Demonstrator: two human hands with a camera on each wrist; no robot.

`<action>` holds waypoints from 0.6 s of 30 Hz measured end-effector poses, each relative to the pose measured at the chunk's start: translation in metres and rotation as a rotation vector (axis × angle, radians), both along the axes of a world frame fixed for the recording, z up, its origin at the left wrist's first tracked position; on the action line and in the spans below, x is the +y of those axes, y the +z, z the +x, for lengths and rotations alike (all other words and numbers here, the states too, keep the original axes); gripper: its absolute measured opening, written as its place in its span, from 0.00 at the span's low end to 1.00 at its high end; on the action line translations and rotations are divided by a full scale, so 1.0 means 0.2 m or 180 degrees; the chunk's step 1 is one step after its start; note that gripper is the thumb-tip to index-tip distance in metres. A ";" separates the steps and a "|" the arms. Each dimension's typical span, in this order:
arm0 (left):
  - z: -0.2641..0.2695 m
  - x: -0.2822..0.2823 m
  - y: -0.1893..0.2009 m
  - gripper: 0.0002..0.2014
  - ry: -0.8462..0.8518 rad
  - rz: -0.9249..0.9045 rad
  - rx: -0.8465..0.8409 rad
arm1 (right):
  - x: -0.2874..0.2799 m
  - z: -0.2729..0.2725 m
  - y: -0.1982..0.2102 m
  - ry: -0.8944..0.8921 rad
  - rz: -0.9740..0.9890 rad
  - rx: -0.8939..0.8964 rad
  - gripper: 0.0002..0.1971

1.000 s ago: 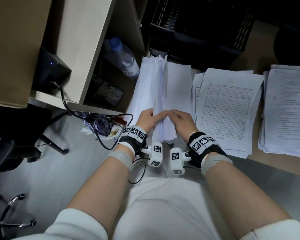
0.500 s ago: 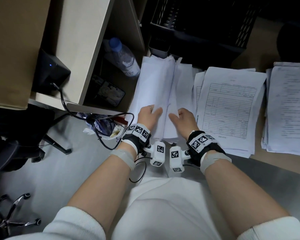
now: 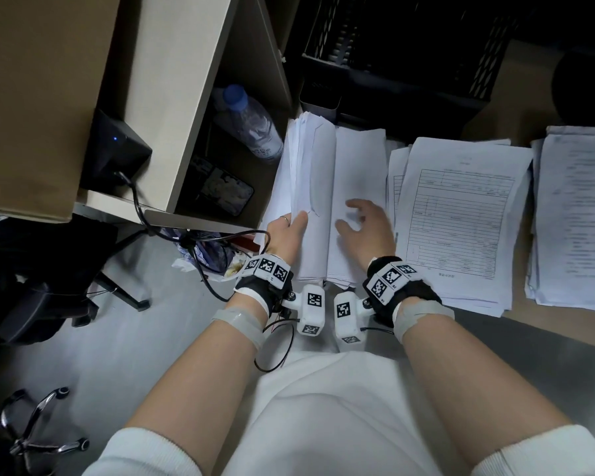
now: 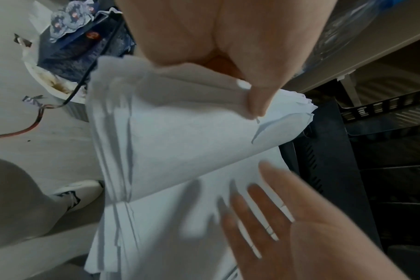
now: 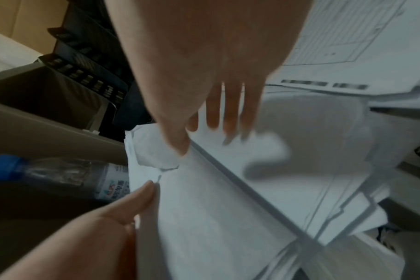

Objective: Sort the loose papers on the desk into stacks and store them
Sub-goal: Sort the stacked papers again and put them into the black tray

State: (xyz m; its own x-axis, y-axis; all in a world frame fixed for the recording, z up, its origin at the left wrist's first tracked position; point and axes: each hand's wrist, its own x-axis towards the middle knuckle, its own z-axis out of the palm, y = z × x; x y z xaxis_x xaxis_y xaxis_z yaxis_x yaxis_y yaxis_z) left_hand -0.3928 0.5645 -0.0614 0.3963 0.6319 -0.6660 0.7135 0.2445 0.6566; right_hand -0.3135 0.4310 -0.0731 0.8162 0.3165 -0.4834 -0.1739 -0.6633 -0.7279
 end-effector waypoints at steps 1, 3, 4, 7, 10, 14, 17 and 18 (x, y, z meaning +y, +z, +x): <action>0.01 -0.01 0.00 0.17 0.0118 -0.0107 -0.0008 | 0.02 0.00 0.01 0.0049 0.0196 0.0513 0.28; 0.02 -0.02 -0.02 0.18 0.0367 -0.0370 -0.0074 | 0.05 -0.01 0.02 0.0036 0.0388 0.1160 0.39; 0.02 -0.02 -0.02 0.19 0.0421 -0.0445 -0.0104 | 0.06 -0.01 0.02 0.0020 0.0454 0.1240 0.43; 0.04 -0.01 0.00 0.14 0.0289 -0.0376 -0.0107 | 0.06 -0.03 0.00 -0.0159 0.0518 0.1400 0.51; 0.03 0.01 -0.02 0.15 0.0148 -0.0114 -0.0096 | 0.04 -0.01 0.02 -0.0144 0.0251 0.1295 0.49; -0.02 0.02 -0.04 0.17 -0.0032 0.0195 -0.0036 | -0.01 0.02 -0.01 0.0051 -0.0430 0.0898 0.32; -0.05 0.01 -0.06 0.22 0.0090 0.0148 -0.0273 | -0.04 0.04 -0.09 -0.0070 -0.0728 0.0707 0.12; -0.06 0.02 -0.06 0.23 0.0088 0.0190 -0.0303 | -0.05 0.05 -0.10 -0.0094 -0.0682 0.0677 0.12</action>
